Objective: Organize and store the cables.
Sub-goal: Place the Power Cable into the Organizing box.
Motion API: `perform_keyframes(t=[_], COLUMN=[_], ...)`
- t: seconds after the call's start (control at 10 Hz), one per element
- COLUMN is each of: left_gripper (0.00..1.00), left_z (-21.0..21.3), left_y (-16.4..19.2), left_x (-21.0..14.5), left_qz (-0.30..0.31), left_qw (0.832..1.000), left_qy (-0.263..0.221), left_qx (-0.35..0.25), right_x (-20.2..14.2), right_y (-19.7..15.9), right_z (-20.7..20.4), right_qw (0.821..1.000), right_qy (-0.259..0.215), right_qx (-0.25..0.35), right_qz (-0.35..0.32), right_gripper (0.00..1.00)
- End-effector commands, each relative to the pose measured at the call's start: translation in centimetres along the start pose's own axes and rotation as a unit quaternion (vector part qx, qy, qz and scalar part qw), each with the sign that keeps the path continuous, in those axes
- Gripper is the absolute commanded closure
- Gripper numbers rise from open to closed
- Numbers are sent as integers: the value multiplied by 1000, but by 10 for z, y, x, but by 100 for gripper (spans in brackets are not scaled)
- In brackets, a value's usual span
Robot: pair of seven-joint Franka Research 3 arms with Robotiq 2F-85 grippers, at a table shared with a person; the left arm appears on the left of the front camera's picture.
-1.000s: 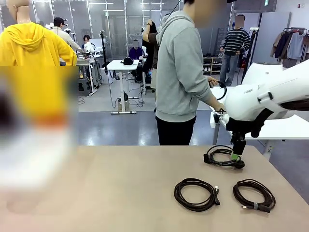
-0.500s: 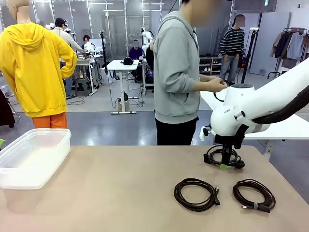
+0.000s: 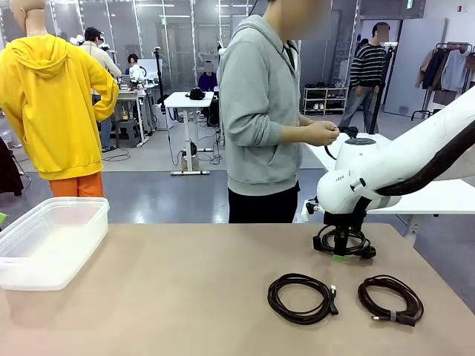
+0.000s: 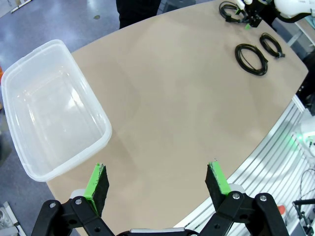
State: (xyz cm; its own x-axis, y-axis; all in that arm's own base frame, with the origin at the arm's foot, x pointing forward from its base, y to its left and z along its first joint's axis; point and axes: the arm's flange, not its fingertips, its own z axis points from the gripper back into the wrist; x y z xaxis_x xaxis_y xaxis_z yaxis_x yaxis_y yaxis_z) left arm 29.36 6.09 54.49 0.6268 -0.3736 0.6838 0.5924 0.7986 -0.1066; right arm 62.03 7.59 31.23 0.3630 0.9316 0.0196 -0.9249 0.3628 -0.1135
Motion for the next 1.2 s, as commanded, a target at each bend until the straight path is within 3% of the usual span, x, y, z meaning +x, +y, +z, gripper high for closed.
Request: perform_keyframes(t=[0.0, 0.7, 0.8, 0.9, 1.0, 1.1], left_gripper=[0, 0, 0, 0, 0, 0], left_z=[0, 0, 0, 0, 0, 0], left_y=[0, 0, 0, 0, 0, 0], left_x=[1, 1, 1, 1, 1, 1], left_qz=[-4, -4, -4, -4, -4, -4], left_qw=[1000, 1000, 1000, 1000, 1000, 1000], left_qy=[-1, -1, -1, -1, -1, -1], left_qx=[-4, -4, -4, -4, -4, -4], right_x=[2, 0, 1, 2, 3, 3], right_y=[-16, -38, -39, -40, -40, -41], right_z=[-6, -12, -12, -13, -14, -14], right_qw=[1000, 999, 999, 998, 998, 998], right_qy=[4, 12, 15, 20, 23, 21], right_qx=[4, 38, 41, 44, 45, 46], right_qz=[12, 20, 22, 28, 28, 26], right_gripper=[0, 0, 8, 52, 66, 100])
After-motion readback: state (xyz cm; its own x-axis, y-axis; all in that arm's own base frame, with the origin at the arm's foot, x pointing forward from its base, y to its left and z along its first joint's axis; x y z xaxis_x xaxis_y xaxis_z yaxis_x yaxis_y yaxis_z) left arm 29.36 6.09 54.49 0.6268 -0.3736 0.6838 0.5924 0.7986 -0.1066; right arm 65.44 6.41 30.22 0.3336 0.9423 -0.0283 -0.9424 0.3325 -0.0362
